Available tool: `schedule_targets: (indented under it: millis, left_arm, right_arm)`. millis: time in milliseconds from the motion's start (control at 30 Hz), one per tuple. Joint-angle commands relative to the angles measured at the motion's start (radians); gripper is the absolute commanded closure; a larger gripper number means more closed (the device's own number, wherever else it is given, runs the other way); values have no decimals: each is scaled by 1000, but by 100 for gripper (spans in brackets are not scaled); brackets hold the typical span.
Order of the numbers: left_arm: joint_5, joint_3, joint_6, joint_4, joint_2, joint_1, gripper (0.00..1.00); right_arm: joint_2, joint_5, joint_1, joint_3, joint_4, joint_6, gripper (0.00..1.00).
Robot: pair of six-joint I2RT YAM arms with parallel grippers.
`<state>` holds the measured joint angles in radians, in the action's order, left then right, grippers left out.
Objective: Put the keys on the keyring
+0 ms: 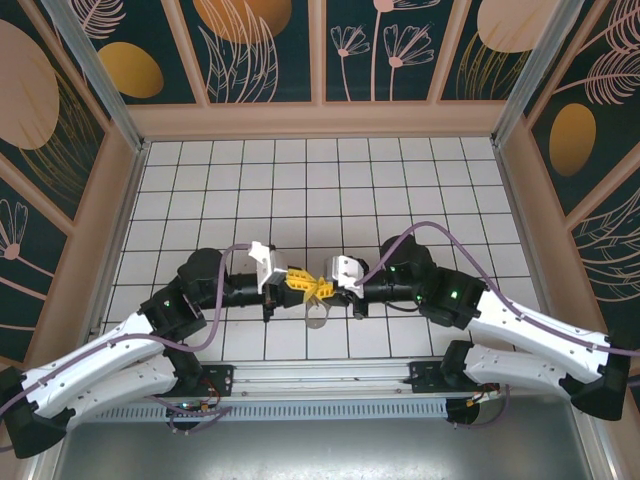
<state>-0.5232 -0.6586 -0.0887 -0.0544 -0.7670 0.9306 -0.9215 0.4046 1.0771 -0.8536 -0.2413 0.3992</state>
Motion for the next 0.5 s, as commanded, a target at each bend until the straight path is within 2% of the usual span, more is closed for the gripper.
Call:
schedule_targets:
  millis: [0, 67, 267, 400, 467]
  left_arm:
    - [25, -7, 29, 103, 2, 1, 92]
    - [32, 8, 26, 96, 20, 2, 87]
    - [36, 26, 22, 96, 42, 1, 84]
    - [35, 32, 25, 88, 48, 2, 87]
    - [35, 38, 25, 79, 52, 2, 99]
  right_arm:
    - [13, 16, 6, -61, 19, 24, 100]
    - [14, 17, 7, -62, 14, 25, 100]
    - [9, 30, 6, -60, 23, 26, 100]
    - [8, 36, 7, -59, 33, 23, 100]
    - [7, 39, 6, -60, 33, 21, 100]
